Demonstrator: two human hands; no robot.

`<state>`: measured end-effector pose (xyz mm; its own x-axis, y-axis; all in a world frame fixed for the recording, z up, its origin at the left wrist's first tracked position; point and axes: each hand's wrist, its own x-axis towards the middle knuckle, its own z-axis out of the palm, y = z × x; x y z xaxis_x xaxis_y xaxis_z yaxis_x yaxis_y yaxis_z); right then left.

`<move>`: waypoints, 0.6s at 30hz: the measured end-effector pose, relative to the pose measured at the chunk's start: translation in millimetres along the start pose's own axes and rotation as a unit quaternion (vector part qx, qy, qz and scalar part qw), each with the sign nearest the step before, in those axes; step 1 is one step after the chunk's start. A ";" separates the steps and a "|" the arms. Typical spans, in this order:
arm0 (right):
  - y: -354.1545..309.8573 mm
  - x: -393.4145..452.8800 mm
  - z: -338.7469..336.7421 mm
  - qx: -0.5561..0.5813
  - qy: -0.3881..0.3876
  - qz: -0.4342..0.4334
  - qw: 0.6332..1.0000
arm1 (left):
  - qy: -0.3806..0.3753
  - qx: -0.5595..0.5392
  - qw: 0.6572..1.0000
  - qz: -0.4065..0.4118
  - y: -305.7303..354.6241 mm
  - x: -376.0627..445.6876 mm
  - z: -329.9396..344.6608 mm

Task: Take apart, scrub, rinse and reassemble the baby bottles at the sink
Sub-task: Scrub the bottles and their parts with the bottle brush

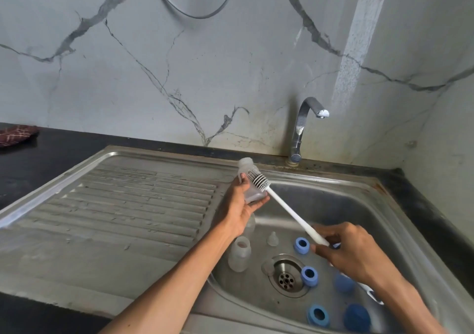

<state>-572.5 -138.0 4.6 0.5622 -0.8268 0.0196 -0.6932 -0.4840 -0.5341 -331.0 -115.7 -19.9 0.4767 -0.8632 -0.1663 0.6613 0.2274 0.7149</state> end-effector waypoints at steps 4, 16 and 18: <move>-0.8 -0.5 2.7 0.026 0.028 0.001 0.999 | -0.017 0.046 0.998 0.032 -14.7 -4.0 9.5; 4.2 0.7 -3.3 0.021 -0.039 0.002 0.999 | 0.032 0.054 0.997 0.046 9.4 6.1 -0.6; 5.4 0.2 -7.7 0.009 -0.048 -0.002 0.999 | 0.051 0.057 0.996 0.046 17.0 10.6 -5.2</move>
<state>-579.6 -143.0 8.3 0.6070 -0.7925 -0.0590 -0.6826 -0.4820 -0.5493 -311.6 -118.6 -13.0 0.5922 -0.7897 -0.1599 0.5444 0.2459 0.8020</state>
